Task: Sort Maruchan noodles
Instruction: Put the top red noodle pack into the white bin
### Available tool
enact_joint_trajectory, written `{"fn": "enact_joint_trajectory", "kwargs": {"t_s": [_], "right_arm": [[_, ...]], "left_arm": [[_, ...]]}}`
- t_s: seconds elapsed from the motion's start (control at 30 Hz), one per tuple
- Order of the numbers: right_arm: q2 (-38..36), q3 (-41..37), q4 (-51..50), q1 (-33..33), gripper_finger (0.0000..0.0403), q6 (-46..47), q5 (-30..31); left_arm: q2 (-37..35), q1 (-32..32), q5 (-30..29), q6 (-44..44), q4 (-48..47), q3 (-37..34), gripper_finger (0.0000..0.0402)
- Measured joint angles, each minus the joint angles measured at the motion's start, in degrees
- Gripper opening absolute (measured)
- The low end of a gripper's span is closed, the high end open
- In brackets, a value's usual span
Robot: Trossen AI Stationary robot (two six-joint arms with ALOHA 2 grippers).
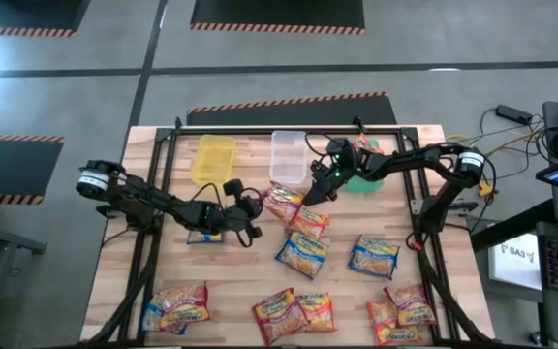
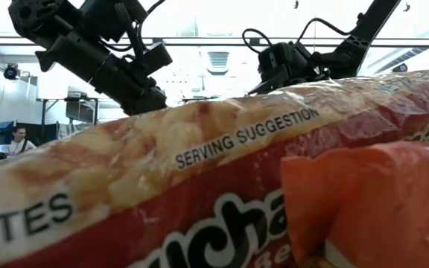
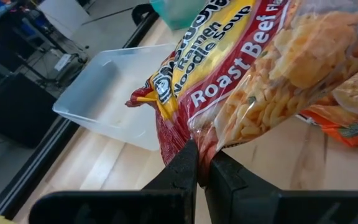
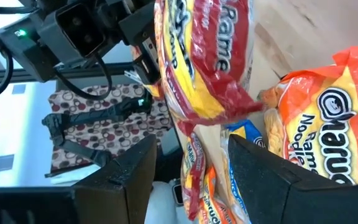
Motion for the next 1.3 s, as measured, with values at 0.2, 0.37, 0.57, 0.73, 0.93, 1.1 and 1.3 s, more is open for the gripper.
{"fn": "enact_joint_trajectory", "kwargs": {"t_s": [0.2,0.37,0.57,0.73,0.93,1.1,1.3], "right_arm": [[0.0,0.0,-0.1,-0.7,0.0192,0.0,0.1],[0.0,0.0,0.0,-0.8,0.0192,-0.7,1.3],[0.0,0.0,0.3,-0.8,0.0191,-2.8,1.7],[0.0,0.0,0.8,-0.8,0.0186,-5.1,1.8],[-0.1,0.0,2.0,-0.7,0.0162,-5.2,1.6],[-0.1,0.0,4.8,-0.7,0.0144,-5.0,0.9],[-0.1,0.8,7.1,-0.7,0.0141,-5.2,0.7]], "left_arm": [[0.0,-0.1,-0.2,1.8,1.3,0.4,0.0000],[0.0,-0.2,-0.2,5.8,1.4,2.8,0.0000],[0.0,-0.2,2.6,6.6,1.5,3.9,0.0000],[0.0,-0.2,3.0,6.1,2.3,3.8,0.0000],[0.0,0.4,3.0,7.2,4.6,3.8,0.0000],[0.0,1.9,2.7,8.3,6.1,3.8,0.0000],[0.0,3.6,2.7,8.3,7.5,3.7,0.0000]]}}
